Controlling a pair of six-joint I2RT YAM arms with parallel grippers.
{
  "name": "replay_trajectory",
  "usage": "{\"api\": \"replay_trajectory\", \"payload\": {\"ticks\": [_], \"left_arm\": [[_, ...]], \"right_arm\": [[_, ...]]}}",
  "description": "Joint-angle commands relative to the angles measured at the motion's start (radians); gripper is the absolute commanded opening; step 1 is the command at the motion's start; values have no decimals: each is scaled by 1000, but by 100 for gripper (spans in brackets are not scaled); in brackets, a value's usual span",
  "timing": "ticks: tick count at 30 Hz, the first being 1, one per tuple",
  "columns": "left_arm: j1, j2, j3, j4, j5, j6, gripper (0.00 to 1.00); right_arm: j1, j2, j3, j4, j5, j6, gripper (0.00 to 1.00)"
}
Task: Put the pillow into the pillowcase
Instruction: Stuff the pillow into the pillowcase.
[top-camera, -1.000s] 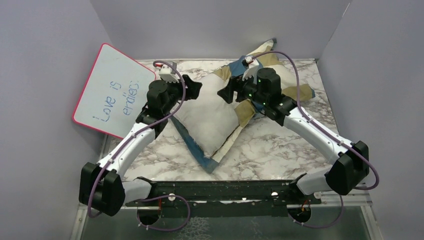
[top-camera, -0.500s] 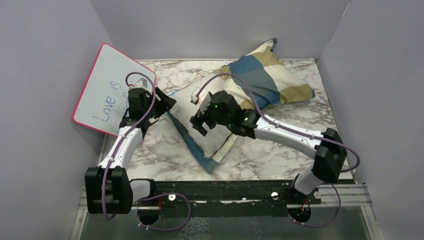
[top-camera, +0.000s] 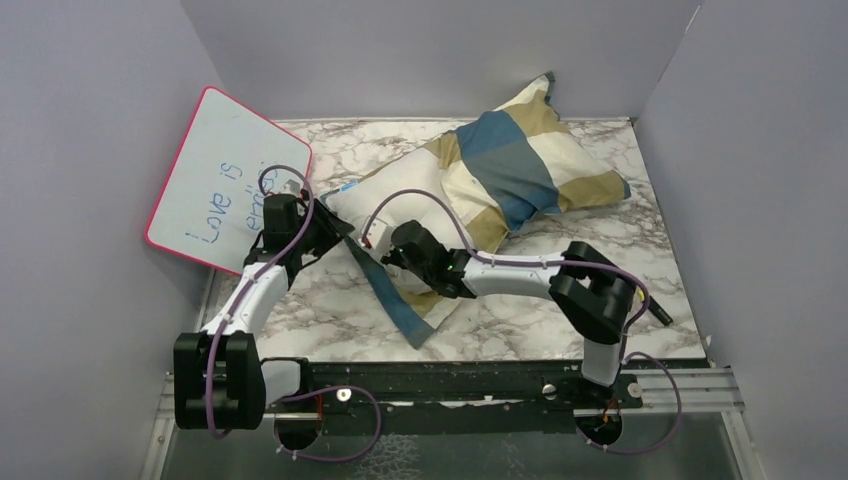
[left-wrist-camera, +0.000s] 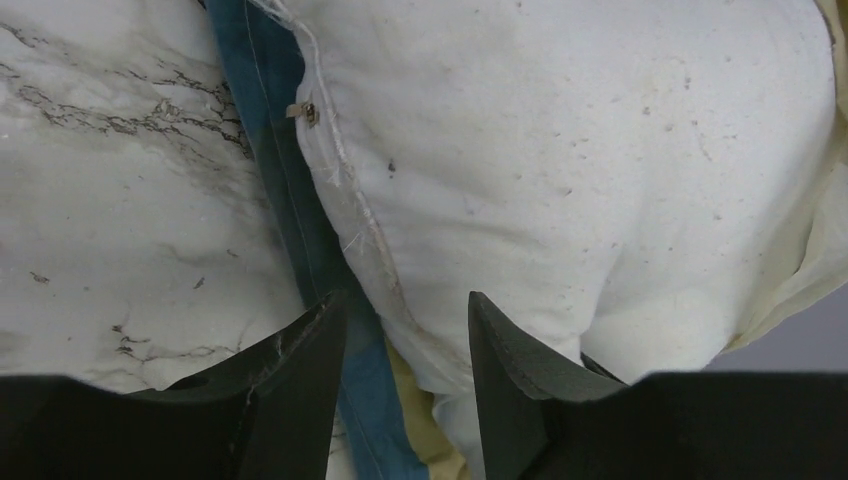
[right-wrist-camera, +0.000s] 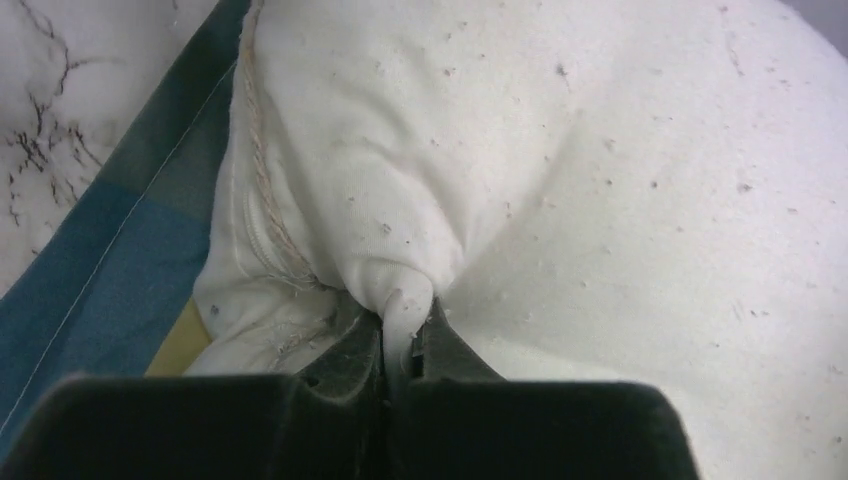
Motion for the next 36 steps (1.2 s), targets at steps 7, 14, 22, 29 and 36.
{"api": "replay_trajectory", "payload": {"ticks": [7, 14, 22, 29, 36], "left_arm": [[-11, -158, -103, -2, -57, -259, 42], [-180, -211, -133, 47, -162, -442, 39], [-416, -3, -117, 312, -373, -565, 39], [-593, 153, -108, 474, -576, -631, 51], [-697, 252, -126, 613, -672, -793, 47]], "right_arm": [[-301, -343, -150, 202, -538, 640, 0], [-363, -415, -172, 309, -636, 806, 0], [-377, -513, -294, 564, -713, 984, 0], [-377, -599, -339, 632, -670, 1023, 0], [-377, -624, -323, 659, -711, 1067, 0]]}}
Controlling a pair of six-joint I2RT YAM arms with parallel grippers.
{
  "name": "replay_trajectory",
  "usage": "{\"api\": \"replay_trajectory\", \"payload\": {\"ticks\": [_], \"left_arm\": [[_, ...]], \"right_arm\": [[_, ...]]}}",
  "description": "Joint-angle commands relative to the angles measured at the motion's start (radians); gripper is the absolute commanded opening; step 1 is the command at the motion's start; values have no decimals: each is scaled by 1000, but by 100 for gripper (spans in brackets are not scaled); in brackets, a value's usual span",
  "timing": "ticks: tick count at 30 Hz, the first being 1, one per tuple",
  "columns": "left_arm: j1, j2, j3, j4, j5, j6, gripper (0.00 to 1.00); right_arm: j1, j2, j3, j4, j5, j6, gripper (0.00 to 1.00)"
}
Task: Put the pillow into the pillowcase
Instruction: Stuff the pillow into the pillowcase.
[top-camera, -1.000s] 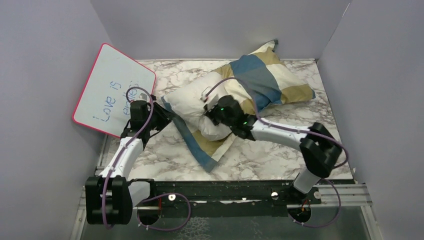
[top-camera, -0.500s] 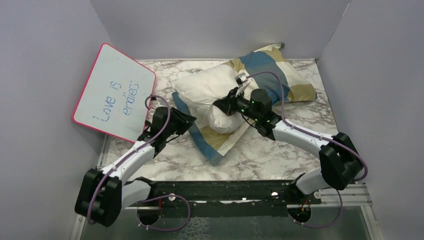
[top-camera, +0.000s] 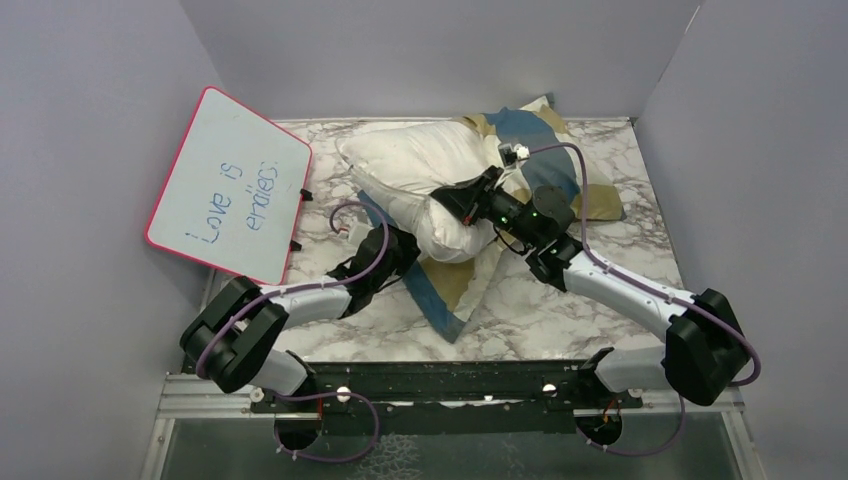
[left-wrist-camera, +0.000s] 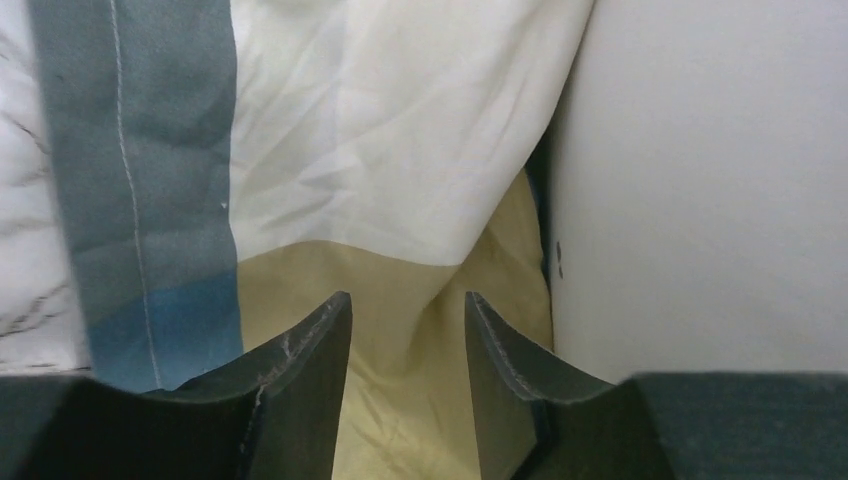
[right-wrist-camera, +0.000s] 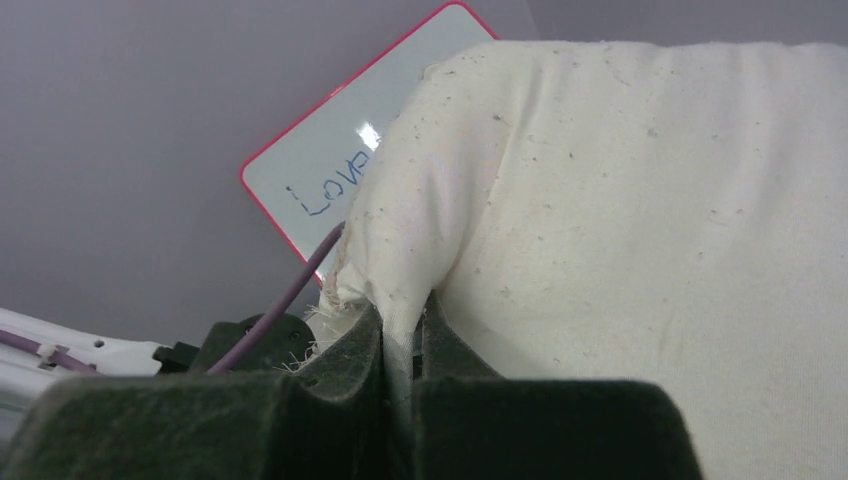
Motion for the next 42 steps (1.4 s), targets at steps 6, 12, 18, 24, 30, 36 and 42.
{"api": "replay_trajectory", "payload": {"ticks": [6, 12, 18, 24, 30, 36, 42], "left_arm": [[-73, 98, 26, 256, -134, -160, 52], [-86, 180, 5, 386, -115, -228, 60], [-89, 260, 6, 584, -57, -251, 63], [-94, 314, 43, 603, 0, -225, 41], [-92, 254, -141, 677, -51, -203, 0], [-92, 331, -276, 949, -66, -228, 2], [-92, 466, -293, 1211, -21, -330, 23]], "right_arm": [[4, -70, 14, 168, -58, 94, 0], [4, -86, 16, 167, -83, 138, 0], [4, -113, -16, 191, -78, 206, 0], [4, -123, -36, 202, -42, 222, 0], [-45, -130, -49, 155, 59, 140, 0], [-81, -91, -80, 298, 19, 255, 0], [-80, -81, -104, 319, 1, 276, 0]]}}
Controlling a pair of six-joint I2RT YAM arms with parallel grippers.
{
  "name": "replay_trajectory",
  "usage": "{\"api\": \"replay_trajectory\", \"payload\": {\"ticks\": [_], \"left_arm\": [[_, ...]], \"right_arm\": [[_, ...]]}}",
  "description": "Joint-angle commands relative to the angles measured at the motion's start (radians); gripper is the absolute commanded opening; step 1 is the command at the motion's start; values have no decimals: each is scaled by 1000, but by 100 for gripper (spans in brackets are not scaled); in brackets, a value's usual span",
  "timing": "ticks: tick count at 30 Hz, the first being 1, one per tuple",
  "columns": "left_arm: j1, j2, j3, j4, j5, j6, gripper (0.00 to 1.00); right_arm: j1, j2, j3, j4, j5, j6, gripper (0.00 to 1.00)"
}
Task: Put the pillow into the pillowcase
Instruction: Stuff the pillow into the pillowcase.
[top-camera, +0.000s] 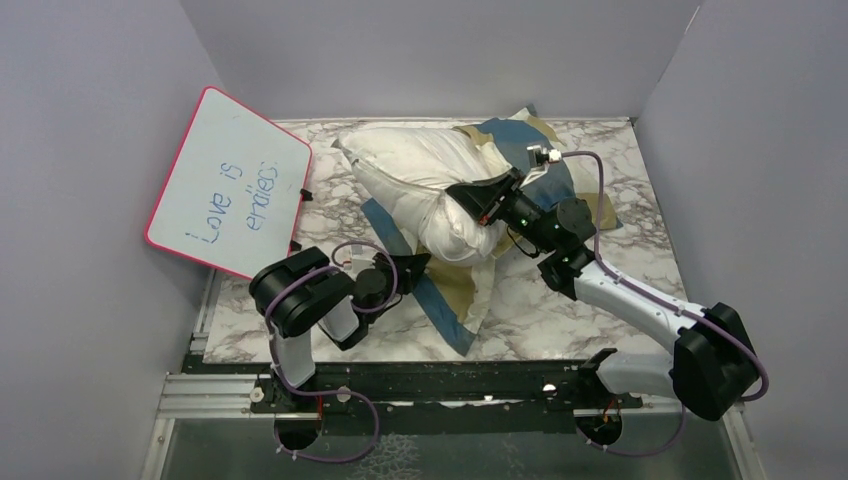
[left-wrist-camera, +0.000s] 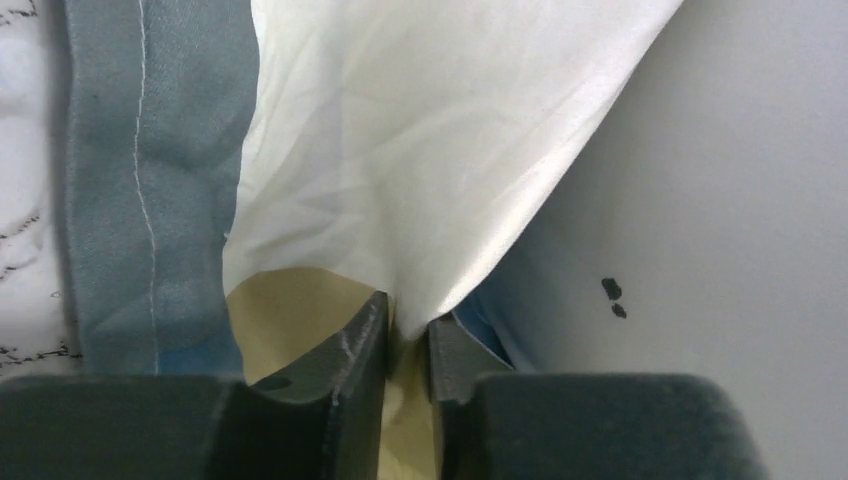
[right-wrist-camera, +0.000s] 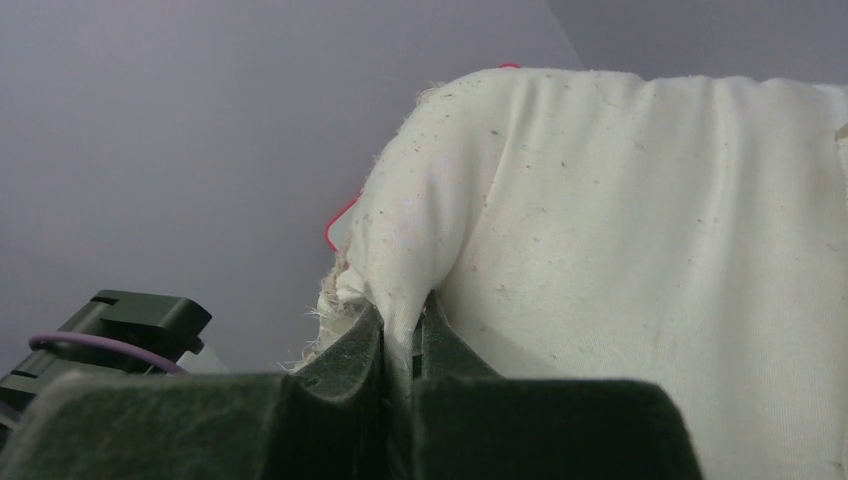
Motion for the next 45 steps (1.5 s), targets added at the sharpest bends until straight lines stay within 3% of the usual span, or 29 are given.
{"api": "replay_trajectory", "payload": {"ticks": [1, 6, 10, 13, 17, 21, 23, 26, 33, 39, 45], "left_arm": [[-4, 68, -12, 246, 27, -87, 25], [-18, -19, -45, 196, -18, -74, 40], [-20, -184, -53, 31, -67, 45, 44], [-21, -332, -25, -265, -84, 30, 47], [-40, -455, 29, -493, -96, 1, 47], [-109, -566, 187, -1013, -156, -129, 46], [-153, -603, 285, -1343, -220, -221, 40], [-182, -629, 383, -1562, -247, -321, 38], [-203, -592, 368, -1497, -165, -445, 37], [-204, -531, 330, -1236, -201, -430, 45], [-204, -536, 340, -1185, -227, -417, 48]], "right_arm": [[-14, -1, -14, 157, 17, 44, 0], [-14, -8, -14, 134, 9, 30, 0], [-14, -3, -9, 130, 0, 27, 0], [-15, 0, 3, 116, -7, 19, 0], [-14, -2, 14, 102, -12, 11, 0], [-14, 2, 26, 89, -3, 5, 0], [-14, 7, 33, 85, -3, 6, 0], [-14, 12, 38, 94, -11, 12, 0], [-14, 12, 46, 99, -17, 27, 0], [-14, 7, 42, 107, -35, 50, 0], [-15, 0, 36, 105, -33, 50, 0]]}}
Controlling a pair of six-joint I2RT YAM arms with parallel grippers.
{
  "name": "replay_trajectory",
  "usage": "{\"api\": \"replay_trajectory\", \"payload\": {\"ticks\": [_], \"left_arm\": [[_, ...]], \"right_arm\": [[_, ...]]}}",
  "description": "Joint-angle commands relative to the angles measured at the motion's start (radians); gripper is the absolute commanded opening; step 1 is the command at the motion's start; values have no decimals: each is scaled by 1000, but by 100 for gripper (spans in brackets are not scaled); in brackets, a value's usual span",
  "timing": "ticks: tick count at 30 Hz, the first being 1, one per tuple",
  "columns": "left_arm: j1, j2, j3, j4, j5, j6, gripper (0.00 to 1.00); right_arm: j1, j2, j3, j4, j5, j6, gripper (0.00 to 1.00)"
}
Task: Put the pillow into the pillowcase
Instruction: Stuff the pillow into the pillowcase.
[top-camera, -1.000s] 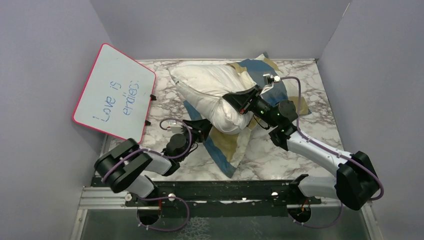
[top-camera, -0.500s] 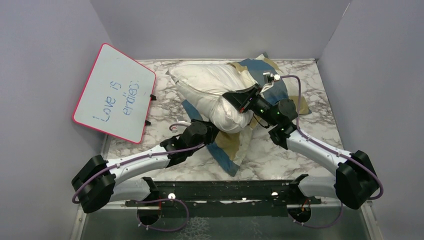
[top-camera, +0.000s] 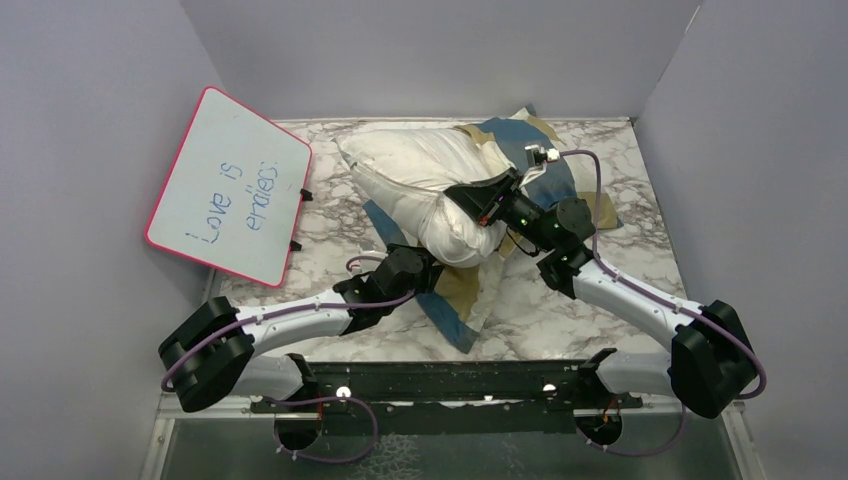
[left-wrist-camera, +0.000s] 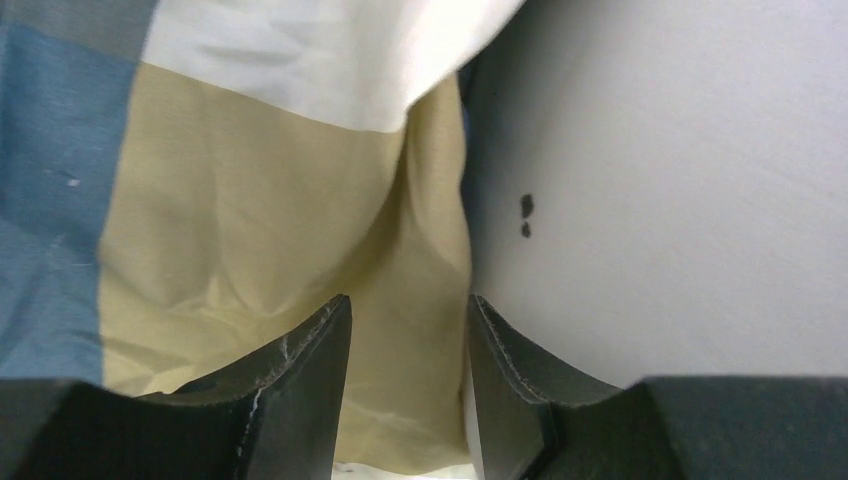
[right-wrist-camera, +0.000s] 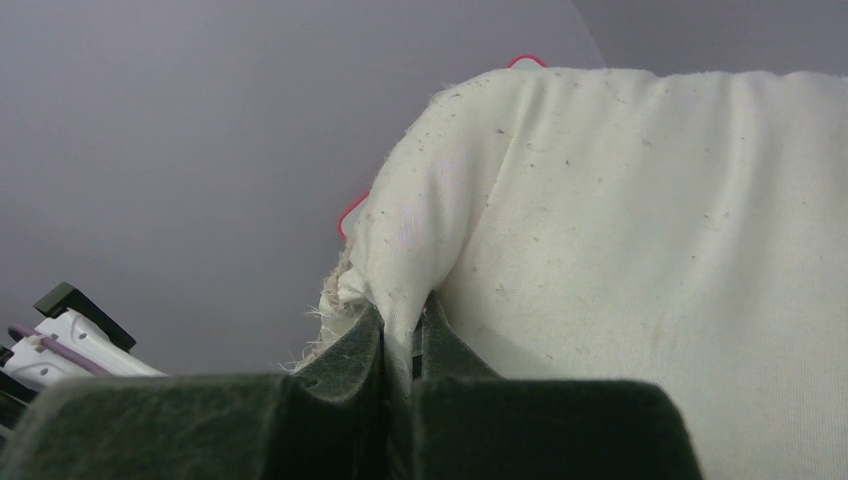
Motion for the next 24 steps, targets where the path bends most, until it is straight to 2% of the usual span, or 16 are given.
{"api": "replay_trajectory", "payload": {"ticks": [1, 7, 10, 14, 17, 20, 22, 24], "left_arm": [[-5, -12, -1, 69, -68, -39, 47], [-5, 20, 5, 94, -43, -64, 47], [-5, 68, -3, 176, -8, -78, 47], [4, 111, 43, 172, 37, -49, 48], [26, 152, 67, 208, 106, -46, 51], [49, 178, 75, 249, 131, -48, 61], [72, 193, 76, 288, 143, -42, 62], [89, 205, 74, 317, 165, -37, 59]], "right_arm": [[-9, -13, 35, 74, 8, 26, 0], [-8, -5, 27, 90, 8, 35, 0], [-10, -12, 24, 84, 15, 26, 0], [-8, -32, 48, 12, -9, -48, 0], [-9, -24, 30, 13, -5, -63, 0], [-10, -38, -3, 21, 17, -49, 0], [-9, -32, -9, 22, -6, -33, 0], [-10, -20, -19, 52, -23, -26, 0]]}}
